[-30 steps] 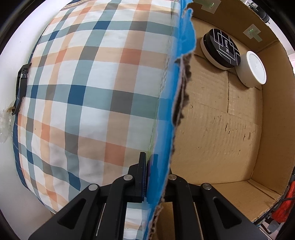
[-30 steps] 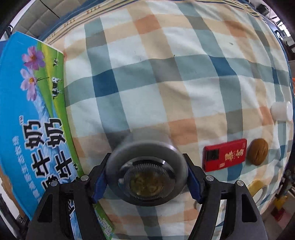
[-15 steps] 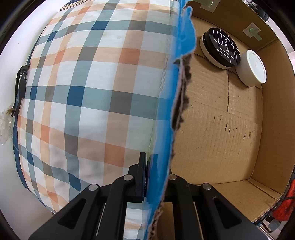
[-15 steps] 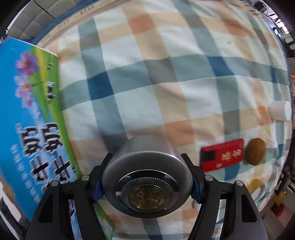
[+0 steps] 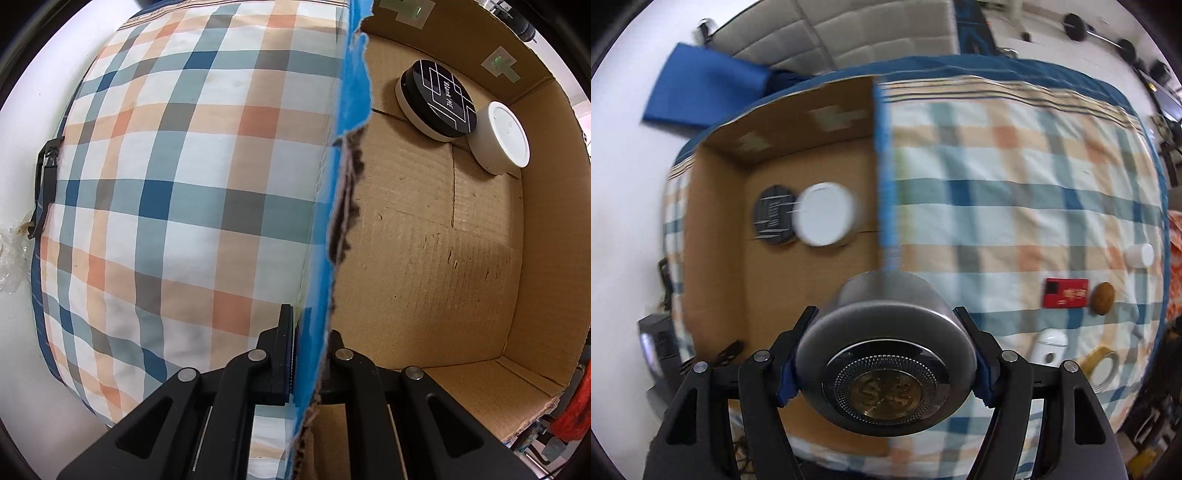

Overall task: Organize rigid objects
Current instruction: 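Carry the silver puck light over the box with the right tool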

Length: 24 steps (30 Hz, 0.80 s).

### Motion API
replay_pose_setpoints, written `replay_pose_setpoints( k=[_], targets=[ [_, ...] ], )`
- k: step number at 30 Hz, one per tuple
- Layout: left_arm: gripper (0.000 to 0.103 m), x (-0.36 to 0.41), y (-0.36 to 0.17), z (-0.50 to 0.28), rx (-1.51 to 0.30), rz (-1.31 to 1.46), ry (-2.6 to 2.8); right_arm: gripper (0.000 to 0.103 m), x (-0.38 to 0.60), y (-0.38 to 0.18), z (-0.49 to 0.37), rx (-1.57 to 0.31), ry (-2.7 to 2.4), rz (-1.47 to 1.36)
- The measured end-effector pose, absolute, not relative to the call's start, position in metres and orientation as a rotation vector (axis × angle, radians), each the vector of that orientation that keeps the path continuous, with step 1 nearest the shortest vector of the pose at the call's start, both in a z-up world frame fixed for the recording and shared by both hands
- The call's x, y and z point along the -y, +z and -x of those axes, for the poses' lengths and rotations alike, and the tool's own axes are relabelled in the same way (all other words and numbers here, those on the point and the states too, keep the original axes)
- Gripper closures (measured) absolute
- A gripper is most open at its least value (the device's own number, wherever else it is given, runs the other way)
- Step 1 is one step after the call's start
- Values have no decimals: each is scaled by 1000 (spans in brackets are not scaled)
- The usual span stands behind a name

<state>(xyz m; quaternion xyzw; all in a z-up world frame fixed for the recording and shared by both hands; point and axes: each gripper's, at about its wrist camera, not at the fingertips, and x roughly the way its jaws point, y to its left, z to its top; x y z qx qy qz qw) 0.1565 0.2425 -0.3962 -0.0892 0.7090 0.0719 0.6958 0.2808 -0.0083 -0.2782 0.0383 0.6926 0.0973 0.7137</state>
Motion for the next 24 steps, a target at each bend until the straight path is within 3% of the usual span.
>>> replay_pose_setpoints(
  k=[24],
  targets=[
    [98,-237,-389,-158,-1578,206,163,29,-112,-319,-252,-1619,353,-31]
  ],
)
